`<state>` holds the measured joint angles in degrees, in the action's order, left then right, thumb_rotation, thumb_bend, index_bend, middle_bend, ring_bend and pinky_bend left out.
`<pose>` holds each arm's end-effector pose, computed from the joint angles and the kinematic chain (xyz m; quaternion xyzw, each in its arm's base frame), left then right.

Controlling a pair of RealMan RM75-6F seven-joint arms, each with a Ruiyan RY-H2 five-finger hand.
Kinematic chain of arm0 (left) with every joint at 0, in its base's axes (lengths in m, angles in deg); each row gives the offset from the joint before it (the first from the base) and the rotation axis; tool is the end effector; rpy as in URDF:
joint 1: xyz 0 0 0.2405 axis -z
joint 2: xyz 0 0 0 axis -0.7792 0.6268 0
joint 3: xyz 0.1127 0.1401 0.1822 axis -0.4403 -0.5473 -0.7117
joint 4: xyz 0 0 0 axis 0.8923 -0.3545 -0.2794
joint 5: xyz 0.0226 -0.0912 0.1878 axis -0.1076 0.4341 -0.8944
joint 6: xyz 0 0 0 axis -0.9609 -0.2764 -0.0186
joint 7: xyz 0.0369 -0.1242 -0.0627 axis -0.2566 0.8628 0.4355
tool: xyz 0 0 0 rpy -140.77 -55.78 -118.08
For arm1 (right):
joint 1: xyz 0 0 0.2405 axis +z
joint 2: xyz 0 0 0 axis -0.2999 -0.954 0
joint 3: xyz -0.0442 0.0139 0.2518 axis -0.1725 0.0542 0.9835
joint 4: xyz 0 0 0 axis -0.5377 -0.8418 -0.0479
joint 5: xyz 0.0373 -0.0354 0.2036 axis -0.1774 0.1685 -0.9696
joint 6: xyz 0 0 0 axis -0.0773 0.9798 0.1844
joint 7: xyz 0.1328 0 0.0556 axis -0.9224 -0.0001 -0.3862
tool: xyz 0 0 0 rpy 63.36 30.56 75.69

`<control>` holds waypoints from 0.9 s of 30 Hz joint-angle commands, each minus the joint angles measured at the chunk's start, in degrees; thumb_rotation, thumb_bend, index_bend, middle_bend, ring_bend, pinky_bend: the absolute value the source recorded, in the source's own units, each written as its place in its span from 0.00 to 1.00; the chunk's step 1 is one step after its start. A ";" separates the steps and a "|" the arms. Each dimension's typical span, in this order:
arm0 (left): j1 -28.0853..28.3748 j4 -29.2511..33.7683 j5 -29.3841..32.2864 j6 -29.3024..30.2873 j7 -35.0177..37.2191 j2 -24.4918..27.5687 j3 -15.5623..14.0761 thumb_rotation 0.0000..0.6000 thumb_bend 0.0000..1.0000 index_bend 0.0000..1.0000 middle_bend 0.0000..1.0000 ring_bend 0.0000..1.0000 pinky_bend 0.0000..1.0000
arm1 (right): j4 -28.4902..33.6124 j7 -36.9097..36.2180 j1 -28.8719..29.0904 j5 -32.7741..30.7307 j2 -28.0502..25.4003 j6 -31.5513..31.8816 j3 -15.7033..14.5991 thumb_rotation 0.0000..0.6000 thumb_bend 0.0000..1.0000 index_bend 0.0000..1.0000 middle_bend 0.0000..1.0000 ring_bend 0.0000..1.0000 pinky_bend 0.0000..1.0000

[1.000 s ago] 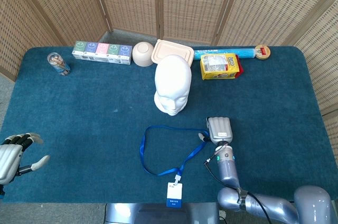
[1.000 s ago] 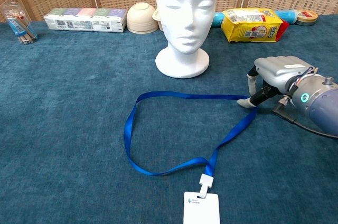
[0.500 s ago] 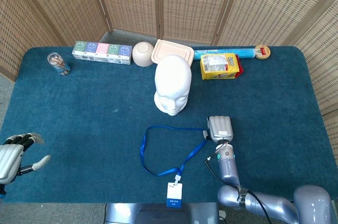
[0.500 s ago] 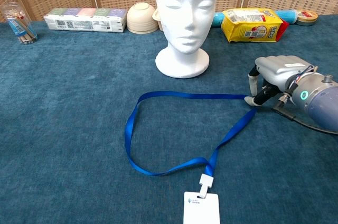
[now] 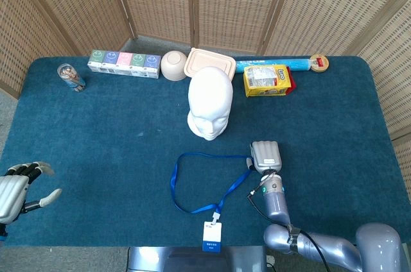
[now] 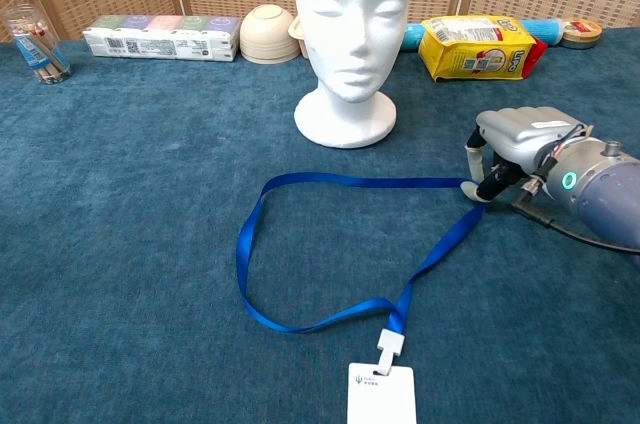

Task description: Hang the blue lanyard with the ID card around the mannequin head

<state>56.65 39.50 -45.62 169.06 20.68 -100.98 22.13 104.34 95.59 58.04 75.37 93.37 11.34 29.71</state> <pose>-0.2912 0.1646 0.1622 -0.6265 -0.4356 -0.3501 0.5433 -0.1692 -0.3283 -0.0626 0.6767 -0.4210 0.2249 0.5606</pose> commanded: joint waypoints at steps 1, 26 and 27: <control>-0.07 -0.14 0.01 0.09 0.28 0.00 -0.03 0.05 0.09 0.37 0.31 0.29 0.24 | 0.07 0.10 0.19 -0.11 0.11 0.11 0.14 0.79 0.46 0.57 1.00 1.00 1.00; 3.24 -1.86 0.45 -3.62 -2.70 -0.97 1.25 0.05 0.09 0.37 0.39 0.40 0.29 | 4.63 -0.46 0.19 0.60 -0.95 1.69 -0.32 0.90 0.52 0.60 1.00 1.00 1.00; 3.54 -1.90 0.53 -3.77 -3.17 -1.16 1.50 0.05 0.09 0.37 0.41 0.43 0.33 | 4.77 -0.48 0.18 0.61 -0.97 1.74 -0.33 0.90 0.52 0.60 1.00 1.00 1.00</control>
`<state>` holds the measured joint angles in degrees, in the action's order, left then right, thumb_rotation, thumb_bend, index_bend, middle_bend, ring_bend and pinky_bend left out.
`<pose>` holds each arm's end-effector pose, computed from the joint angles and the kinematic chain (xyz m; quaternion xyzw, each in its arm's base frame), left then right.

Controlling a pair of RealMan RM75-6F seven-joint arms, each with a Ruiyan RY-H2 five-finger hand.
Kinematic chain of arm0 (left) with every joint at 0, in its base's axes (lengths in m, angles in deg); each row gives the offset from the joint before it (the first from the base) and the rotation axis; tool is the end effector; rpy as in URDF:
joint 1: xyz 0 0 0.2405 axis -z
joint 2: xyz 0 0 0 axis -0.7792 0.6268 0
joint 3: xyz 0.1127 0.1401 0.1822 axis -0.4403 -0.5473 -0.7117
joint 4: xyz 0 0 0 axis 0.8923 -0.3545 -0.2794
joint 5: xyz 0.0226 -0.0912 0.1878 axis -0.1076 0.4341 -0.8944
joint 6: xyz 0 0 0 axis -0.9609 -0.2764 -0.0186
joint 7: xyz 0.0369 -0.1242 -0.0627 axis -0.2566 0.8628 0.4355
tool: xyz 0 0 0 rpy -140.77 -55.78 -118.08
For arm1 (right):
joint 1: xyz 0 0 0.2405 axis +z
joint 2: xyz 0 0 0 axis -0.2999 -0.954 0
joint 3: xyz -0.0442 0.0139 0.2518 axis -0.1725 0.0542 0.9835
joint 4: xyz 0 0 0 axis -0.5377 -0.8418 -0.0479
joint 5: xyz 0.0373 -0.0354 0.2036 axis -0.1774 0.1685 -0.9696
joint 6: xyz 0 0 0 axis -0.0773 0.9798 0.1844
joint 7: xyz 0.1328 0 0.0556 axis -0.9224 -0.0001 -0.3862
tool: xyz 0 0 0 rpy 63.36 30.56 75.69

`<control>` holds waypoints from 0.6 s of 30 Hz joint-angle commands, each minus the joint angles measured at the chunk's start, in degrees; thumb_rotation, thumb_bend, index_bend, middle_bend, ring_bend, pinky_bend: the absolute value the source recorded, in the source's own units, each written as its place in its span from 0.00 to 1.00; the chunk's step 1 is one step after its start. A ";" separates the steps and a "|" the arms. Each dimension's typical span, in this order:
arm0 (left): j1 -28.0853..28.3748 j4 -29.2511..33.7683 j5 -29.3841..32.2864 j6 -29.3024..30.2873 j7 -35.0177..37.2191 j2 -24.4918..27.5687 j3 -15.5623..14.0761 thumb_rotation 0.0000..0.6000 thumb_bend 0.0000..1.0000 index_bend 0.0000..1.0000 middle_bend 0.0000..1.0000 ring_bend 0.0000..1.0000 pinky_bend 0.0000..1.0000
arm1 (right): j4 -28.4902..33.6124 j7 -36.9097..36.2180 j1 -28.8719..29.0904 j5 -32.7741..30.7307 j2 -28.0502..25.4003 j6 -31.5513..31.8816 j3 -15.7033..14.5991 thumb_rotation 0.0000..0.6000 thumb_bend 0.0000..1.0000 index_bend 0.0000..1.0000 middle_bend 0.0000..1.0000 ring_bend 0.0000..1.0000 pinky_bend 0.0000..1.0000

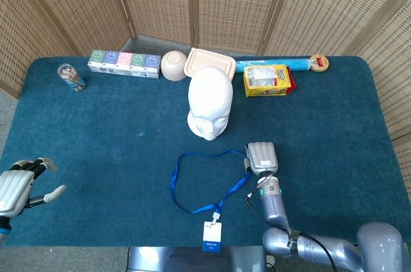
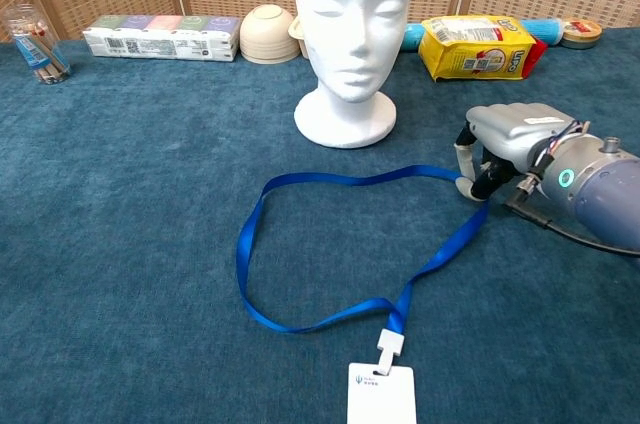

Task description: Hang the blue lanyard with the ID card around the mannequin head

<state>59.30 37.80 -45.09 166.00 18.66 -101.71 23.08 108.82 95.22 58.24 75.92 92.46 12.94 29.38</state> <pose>-0.2910 0.1811 0.1564 -0.6512 -0.4161 -0.3359 0.5384 -0.1547 -0.3204 -0.0599 0.6795 -0.4261 0.2439 0.5451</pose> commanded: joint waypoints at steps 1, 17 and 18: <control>1.21 -0.17 0.21 -0.89 -1.67 -0.72 0.86 0.05 0.09 0.38 0.42 0.45 0.35 | 0.43 -0.13 -0.03 0.11 -0.08 0.24 -0.01 0.90 0.52 0.60 1.00 1.00 1.00; 15.55 0.53 15.00 -13.79 -22.10 -10.35 9.87 0.08 0.11 0.40 0.59 0.59 0.52 | 2.32 -1.31 -0.30 1.00 -0.19 0.60 -0.74 0.90 0.52 0.61 1.00 1.00 1.00; 16.25 0.31 16.02 -13.86 -23.35 -11.23 10.29 0.08 0.11 0.41 0.62 0.62 0.55 | 2.29 -1.30 -0.29 1.03 -0.17 0.61 -0.79 0.90 0.52 0.61 1.00 1.00 1.00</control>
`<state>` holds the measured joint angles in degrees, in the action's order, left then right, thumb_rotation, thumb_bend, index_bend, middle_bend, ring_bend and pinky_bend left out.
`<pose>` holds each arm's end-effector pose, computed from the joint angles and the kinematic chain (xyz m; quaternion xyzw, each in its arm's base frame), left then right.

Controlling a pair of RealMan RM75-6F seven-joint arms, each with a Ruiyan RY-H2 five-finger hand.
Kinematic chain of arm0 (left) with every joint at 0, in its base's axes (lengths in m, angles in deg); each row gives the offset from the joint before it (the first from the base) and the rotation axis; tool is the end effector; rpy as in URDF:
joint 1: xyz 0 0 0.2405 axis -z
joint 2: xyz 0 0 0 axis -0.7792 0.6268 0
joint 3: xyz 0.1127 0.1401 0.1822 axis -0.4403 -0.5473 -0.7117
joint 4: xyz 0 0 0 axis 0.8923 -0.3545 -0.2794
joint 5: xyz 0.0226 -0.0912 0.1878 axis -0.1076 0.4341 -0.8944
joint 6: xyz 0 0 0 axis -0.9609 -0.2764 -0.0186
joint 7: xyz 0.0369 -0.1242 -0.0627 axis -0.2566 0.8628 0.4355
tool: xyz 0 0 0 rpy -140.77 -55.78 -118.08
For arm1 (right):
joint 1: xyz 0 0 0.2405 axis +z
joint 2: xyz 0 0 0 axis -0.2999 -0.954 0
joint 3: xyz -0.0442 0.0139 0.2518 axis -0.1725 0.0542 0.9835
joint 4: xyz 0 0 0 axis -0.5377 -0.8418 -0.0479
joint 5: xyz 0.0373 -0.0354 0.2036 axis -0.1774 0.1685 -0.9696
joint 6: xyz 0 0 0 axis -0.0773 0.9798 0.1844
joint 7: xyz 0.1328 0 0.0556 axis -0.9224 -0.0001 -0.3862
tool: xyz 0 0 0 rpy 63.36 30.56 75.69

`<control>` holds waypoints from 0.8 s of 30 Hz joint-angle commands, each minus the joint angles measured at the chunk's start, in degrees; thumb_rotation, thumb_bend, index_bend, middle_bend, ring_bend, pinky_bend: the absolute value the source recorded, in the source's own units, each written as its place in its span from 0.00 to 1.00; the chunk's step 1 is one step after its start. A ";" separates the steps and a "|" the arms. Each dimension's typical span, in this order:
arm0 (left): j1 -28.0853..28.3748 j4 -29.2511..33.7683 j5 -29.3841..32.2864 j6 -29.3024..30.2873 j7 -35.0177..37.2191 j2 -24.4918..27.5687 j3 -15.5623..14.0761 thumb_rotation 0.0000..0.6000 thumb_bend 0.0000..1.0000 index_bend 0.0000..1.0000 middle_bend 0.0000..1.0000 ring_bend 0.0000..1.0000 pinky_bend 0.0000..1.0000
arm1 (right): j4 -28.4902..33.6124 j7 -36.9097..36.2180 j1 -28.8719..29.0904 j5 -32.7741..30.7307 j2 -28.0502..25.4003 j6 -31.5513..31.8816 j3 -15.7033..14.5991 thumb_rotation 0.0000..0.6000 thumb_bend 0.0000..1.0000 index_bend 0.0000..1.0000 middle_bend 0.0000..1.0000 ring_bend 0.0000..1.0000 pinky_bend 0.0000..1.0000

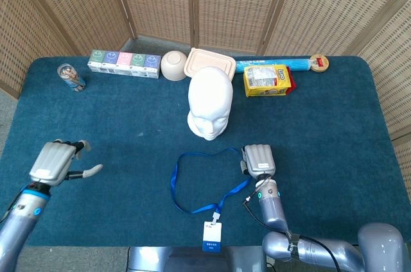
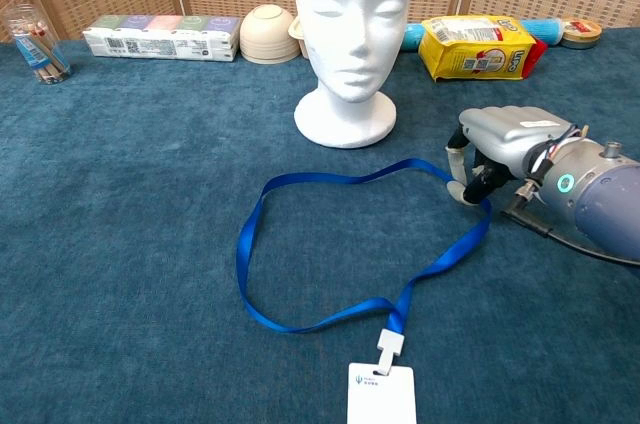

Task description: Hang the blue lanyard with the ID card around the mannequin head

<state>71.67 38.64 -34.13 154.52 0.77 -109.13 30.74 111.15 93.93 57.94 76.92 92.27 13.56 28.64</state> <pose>-0.2421 0.2610 0.1119 -0.7076 -0.3523 -0.3114 0.5274 -0.1478 -0.3125 -0.0610 0.6815 -0.4334 0.2578 0.5303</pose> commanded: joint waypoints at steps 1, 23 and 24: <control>4.81 -0.87 6.49 -2.56 -7.20 -4.96 3.06 0.08 0.11 0.42 0.65 0.64 0.57 | -0.07 -0.10 0.02 0.06 0.08 0.00 -0.07 0.90 0.52 0.61 1.00 1.00 1.00; 17.90 -4.35 26.70 0.56 -30.13 -21.43 4.89 0.09 0.17 0.49 1.00 1.00 1.00 | 0.41 -1.73 -0.22 0.74 0.02 -0.68 -0.66 0.91 0.52 0.61 1.00 1.00 1.00; 18.30 -4.52 27.08 0.85 -30.46 -22.10 4.92 0.11 0.17 0.49 1.00 1.00 1.00 | 0.40 -1.81 -0.23 0.80 0.02 -0.69 -0.70 0.91 0.52 0.61 1.00 1.00 1.00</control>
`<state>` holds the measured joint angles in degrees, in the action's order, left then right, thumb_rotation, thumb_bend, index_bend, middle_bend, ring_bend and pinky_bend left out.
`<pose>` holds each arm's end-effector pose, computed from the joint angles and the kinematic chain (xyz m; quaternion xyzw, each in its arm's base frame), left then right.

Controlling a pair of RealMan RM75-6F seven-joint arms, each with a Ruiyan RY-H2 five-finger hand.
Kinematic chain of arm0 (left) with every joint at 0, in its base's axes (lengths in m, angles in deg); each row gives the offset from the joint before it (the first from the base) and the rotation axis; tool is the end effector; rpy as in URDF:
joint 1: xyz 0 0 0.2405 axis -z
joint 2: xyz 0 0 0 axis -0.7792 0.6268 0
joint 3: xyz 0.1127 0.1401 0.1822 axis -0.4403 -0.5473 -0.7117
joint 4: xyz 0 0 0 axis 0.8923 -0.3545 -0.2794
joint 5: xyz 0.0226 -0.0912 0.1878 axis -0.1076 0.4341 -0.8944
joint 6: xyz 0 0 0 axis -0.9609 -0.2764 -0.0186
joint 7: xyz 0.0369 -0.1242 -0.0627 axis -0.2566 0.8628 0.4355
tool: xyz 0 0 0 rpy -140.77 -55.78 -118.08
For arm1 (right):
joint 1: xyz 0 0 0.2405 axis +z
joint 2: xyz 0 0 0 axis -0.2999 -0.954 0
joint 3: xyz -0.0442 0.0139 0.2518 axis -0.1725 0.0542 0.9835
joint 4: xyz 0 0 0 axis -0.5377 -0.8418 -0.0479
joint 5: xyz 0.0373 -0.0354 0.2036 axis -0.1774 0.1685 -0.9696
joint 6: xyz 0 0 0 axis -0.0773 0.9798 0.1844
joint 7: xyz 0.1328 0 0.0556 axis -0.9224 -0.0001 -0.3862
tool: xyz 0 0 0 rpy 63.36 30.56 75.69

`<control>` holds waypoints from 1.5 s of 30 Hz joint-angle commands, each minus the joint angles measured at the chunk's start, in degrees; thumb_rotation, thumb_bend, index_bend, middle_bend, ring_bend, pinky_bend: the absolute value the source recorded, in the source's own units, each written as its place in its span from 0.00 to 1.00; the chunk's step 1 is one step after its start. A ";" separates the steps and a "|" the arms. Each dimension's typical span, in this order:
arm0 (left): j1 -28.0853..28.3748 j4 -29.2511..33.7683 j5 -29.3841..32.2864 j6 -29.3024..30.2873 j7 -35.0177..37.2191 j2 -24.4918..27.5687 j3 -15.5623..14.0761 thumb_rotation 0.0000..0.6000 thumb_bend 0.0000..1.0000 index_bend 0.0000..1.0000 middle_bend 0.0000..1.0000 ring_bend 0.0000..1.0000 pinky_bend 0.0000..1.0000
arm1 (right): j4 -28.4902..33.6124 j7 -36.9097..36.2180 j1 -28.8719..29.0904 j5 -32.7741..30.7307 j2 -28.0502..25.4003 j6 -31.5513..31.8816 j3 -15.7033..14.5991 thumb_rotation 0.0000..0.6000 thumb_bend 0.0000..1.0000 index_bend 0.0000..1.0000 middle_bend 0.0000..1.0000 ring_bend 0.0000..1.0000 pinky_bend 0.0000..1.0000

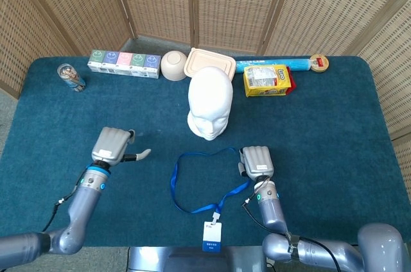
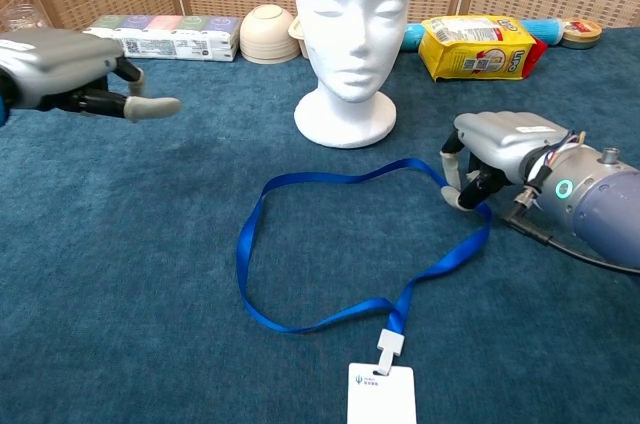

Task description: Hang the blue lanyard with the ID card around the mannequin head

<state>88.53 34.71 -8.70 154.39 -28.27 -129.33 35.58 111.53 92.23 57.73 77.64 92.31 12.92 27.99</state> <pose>-0.1619 0.3201 0.0167 -0.7356 -0.3255 -0.2615 0.5335 -0.1466 -0.3085 -0.0641 0.6837 -0.4408 0.2652 0.5177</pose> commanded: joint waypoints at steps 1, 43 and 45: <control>1.75 -0.91 1.78 1.35 -1.69 -2.52 0.02 0.14 0.18 0.49 1.00 1.00 1.00 | 0.02 -0.18 -0.04 0.10 -0.03 -0.10 -0.08 0.92 0.52 0.61 1.00 1.00 1.00; 10.59 -10.58 10.10 5.47 -4.52 -19.99 3.22 0.75 0.22 0.56 1.00 1.00 1.00 | -1.27 -3.45 -0.35 -0.64 -1.10 -2.84 -0.21 0.92 0.52 0.62 1.00 1.00 1.00; 11.14 -11.56 10.60 5.40 -5.00 -20.93 3.22 0.75 0.22 0.56 1.00 1.00 1.00 | -1.23 -3.62 -0.43 -0.61 -1.24 -2.90 -0.29 0.92 0.52 0.62 1.00 1.00 1.00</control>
<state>99.33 23.62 1.56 159.79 -32.97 -149.78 38.77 110.30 88.64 57.32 77.01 91.08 10.03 27.71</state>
